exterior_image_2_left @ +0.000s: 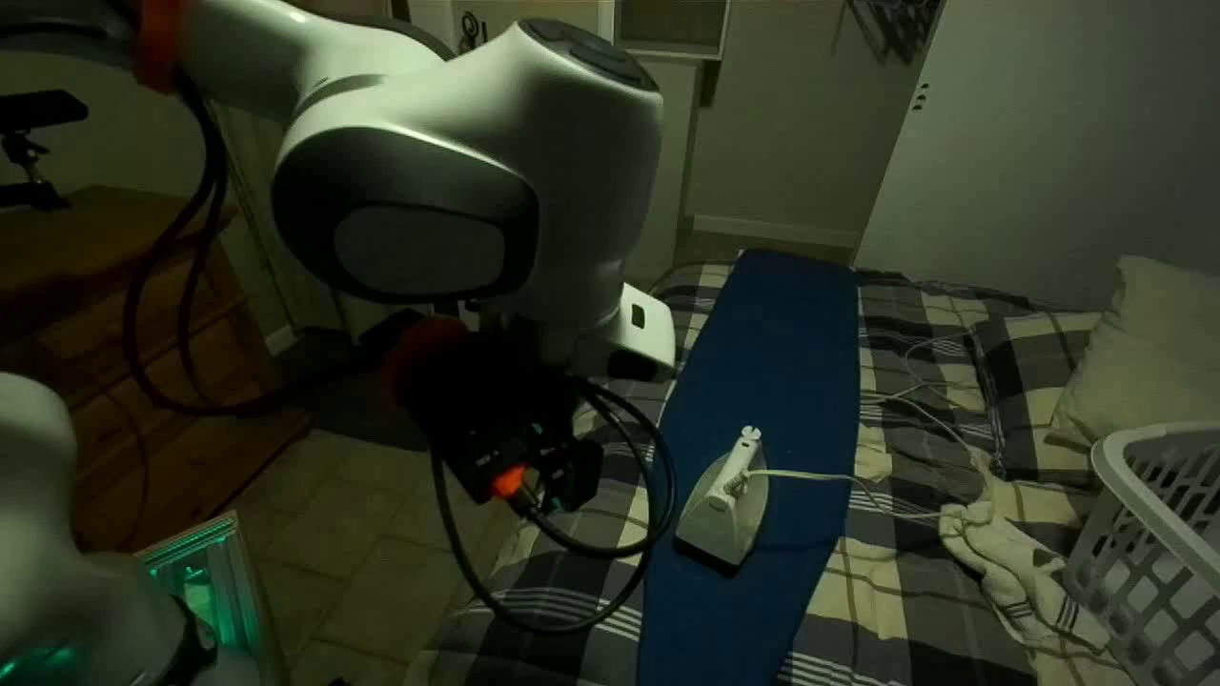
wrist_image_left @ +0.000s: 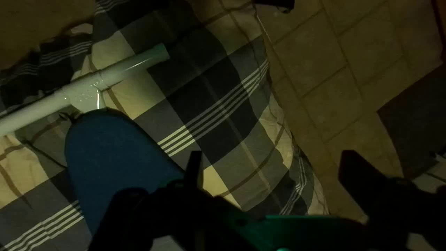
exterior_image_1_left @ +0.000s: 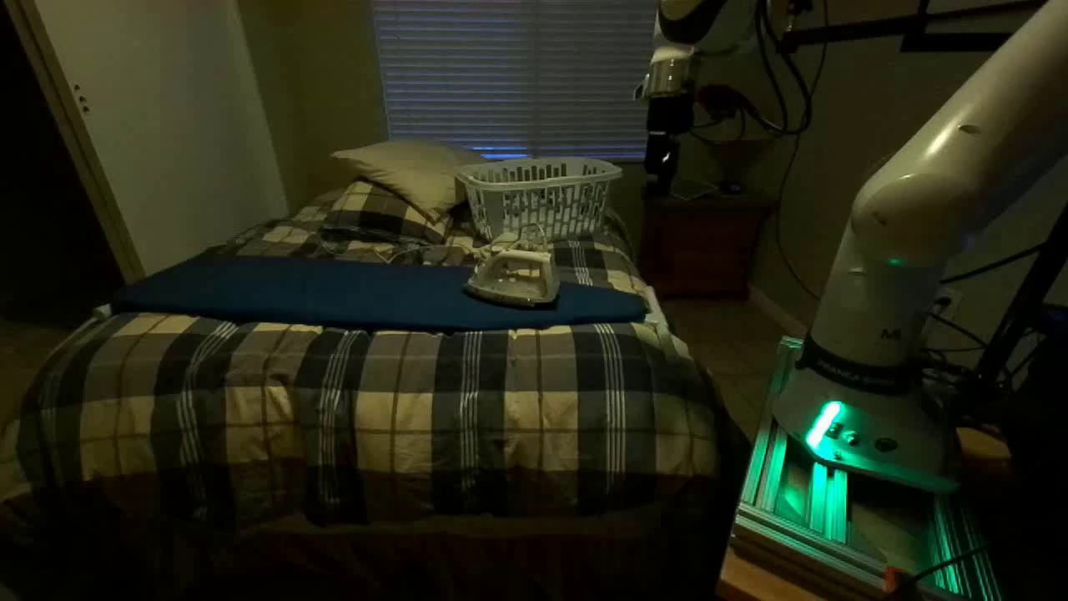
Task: Turn the iron to the left
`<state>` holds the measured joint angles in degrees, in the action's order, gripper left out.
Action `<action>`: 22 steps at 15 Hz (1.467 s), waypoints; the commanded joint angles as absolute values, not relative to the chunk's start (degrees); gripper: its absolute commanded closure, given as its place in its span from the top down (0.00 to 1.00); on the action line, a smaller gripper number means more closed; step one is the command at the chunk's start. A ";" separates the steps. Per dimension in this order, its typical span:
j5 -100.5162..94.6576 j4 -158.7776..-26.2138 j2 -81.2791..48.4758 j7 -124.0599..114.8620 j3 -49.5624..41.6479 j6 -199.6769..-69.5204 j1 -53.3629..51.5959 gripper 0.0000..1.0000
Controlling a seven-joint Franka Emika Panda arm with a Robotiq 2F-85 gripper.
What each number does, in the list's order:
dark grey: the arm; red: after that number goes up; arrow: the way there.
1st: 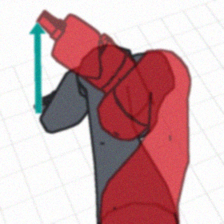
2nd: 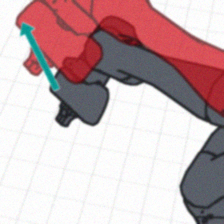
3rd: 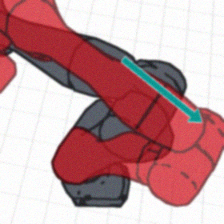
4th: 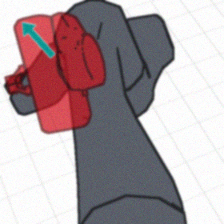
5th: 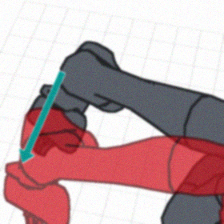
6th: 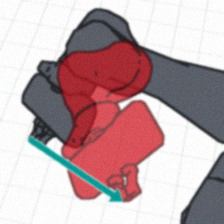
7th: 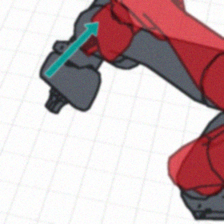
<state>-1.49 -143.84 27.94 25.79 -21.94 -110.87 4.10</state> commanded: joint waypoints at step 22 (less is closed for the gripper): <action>-0.48 -130.22 -3.61 36.15 -11.08 -153.58 2.16 1.00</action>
